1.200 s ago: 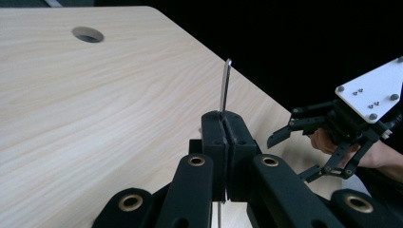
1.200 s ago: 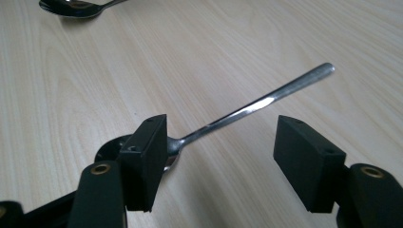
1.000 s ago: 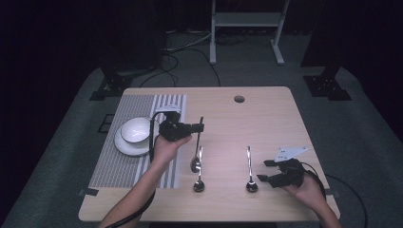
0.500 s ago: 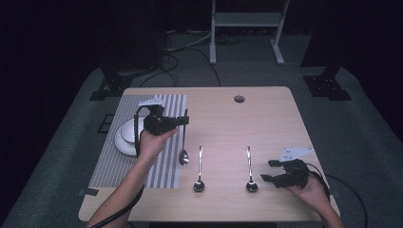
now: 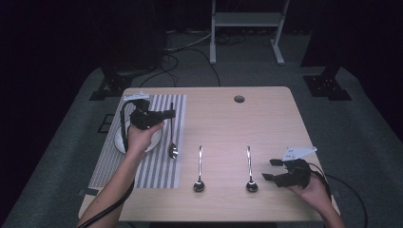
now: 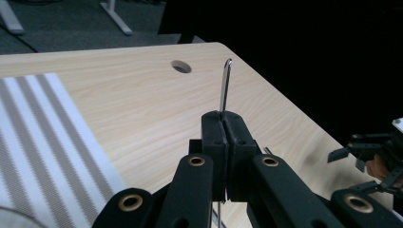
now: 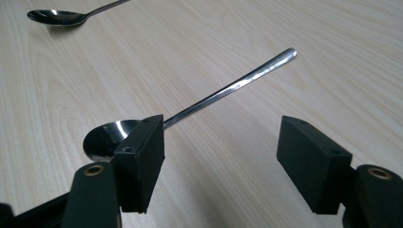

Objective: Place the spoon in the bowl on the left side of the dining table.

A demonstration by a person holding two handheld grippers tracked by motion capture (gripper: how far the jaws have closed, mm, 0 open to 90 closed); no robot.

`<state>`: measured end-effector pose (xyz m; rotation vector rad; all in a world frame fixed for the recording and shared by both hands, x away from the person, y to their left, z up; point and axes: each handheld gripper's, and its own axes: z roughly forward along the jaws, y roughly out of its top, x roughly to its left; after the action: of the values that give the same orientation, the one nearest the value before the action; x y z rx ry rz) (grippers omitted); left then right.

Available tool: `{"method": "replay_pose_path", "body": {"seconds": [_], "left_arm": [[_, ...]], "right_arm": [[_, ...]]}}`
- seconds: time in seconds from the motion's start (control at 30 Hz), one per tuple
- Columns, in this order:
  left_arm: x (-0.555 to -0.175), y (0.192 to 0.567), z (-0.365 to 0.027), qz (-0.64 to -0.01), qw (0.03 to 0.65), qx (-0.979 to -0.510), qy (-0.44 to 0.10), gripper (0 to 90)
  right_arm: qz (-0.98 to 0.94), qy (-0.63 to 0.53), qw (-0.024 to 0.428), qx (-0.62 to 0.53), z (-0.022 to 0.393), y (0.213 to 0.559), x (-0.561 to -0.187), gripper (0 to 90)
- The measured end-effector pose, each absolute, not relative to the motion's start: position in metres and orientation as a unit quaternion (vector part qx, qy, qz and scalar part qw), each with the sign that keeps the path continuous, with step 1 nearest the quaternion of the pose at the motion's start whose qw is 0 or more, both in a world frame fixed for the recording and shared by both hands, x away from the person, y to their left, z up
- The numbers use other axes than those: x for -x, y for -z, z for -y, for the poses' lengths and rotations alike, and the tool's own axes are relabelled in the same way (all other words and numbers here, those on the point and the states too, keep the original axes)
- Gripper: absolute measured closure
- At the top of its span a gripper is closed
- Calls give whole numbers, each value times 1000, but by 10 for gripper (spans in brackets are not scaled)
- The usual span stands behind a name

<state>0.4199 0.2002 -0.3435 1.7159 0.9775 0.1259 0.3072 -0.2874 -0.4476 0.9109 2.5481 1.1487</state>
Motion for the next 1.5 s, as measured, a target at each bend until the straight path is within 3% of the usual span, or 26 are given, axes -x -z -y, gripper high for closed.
{"method": "replay_pose_path", "body": {"seconds": [1.5], "left_arm": [[-437,328,-292,-507,562,-643,-118,891]], "right_arm": [[-854,-397,104,-320,295,445,-309,287]]}}
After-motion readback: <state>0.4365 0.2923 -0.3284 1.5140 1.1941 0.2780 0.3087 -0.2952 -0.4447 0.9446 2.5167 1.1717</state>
